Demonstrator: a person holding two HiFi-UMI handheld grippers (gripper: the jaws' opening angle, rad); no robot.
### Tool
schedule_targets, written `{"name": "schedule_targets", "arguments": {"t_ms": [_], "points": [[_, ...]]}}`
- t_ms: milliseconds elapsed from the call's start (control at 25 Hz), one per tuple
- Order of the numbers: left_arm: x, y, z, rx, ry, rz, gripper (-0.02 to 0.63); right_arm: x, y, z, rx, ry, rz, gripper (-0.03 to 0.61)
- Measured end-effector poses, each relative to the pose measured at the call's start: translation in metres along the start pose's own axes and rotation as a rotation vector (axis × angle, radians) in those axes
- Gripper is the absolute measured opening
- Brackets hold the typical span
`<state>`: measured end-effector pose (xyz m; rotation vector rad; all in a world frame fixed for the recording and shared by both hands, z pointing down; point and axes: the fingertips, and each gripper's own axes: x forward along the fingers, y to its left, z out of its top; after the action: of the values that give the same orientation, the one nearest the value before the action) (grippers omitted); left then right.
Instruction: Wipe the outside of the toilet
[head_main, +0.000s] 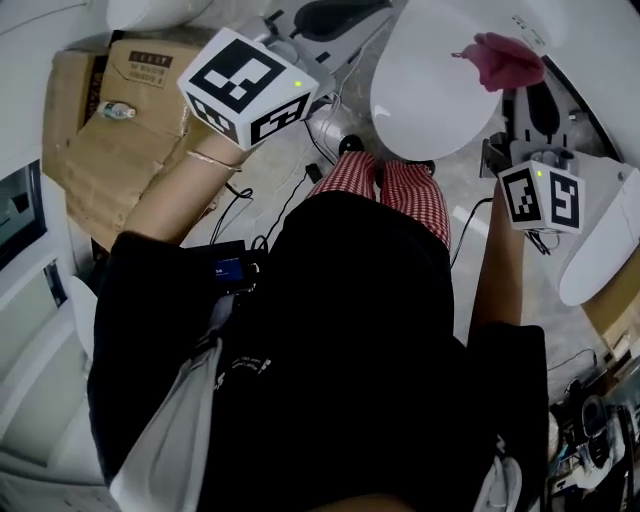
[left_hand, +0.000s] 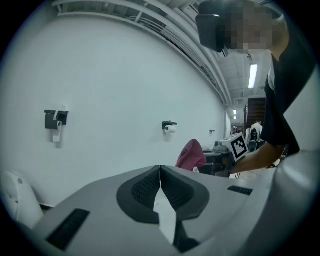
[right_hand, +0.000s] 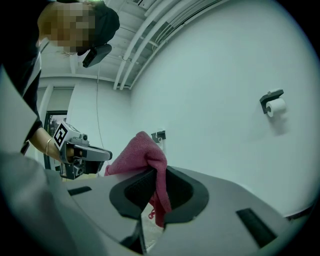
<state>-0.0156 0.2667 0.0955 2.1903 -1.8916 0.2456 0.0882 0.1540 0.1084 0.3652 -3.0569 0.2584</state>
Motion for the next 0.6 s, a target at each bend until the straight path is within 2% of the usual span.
{"name": "schedule_targets", "arguments": {"t_ms": [160,320,440,600], "points": [[0.008,-0.009,0.018,0.045,0.011,-0.006,0.011,-0.008,-0.019,0.009,-0.003,-0.019,0.004,0.061],[0.024,-0.008,0.037,0.058,-0.016,0.045,0.011,-0.013,-0.042,0.014,0.015,-0.041,0.012,0.061],[0.037,-0.006,0.048,0.05,-0.061,0.066,0.011,-0.013,-0.06,0.011,0.024,-0.032,-0.01,0.061],[0.056,-0.004,0.053,0.056,-0.066,0.065,0.011,-0.016,-0.08,0.008,0.047,-0.035,-0.061,0.061]]}}
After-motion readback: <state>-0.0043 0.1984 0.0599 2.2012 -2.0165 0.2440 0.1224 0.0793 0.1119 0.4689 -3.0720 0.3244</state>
